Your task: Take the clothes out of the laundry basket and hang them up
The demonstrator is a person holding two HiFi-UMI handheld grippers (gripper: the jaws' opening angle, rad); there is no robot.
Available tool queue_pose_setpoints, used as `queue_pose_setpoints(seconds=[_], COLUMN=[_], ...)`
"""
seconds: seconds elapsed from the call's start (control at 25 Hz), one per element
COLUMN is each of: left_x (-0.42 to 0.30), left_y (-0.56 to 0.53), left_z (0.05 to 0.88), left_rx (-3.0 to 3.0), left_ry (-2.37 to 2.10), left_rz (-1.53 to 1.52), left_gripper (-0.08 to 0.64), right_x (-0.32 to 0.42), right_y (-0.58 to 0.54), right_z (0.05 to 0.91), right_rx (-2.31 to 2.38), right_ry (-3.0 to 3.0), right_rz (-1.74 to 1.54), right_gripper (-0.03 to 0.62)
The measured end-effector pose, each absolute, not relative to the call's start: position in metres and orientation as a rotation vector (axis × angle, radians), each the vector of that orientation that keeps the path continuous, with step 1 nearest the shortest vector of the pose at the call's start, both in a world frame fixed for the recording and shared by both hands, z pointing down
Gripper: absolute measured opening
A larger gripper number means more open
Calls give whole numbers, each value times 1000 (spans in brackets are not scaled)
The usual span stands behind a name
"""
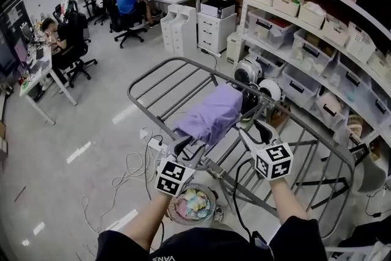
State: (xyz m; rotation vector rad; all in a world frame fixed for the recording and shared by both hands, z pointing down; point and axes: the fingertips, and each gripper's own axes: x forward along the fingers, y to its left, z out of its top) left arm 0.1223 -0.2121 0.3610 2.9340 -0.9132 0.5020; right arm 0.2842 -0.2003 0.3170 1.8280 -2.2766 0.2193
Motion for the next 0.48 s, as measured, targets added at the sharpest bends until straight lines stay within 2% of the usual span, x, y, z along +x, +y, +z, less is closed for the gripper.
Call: queue_pose_setpoints(seconds=[0.48], left_x=[-7], left_y=[-159], left_z=[352], left_rx=[2966], left_ry=[-927], left_rz=[402], left_gripper=[164], right_x=[123], right_y=[-110], right_z=[313], right_rx=[1934], right_ry=[-2417], right_rz=[255], right_gripper=[230])
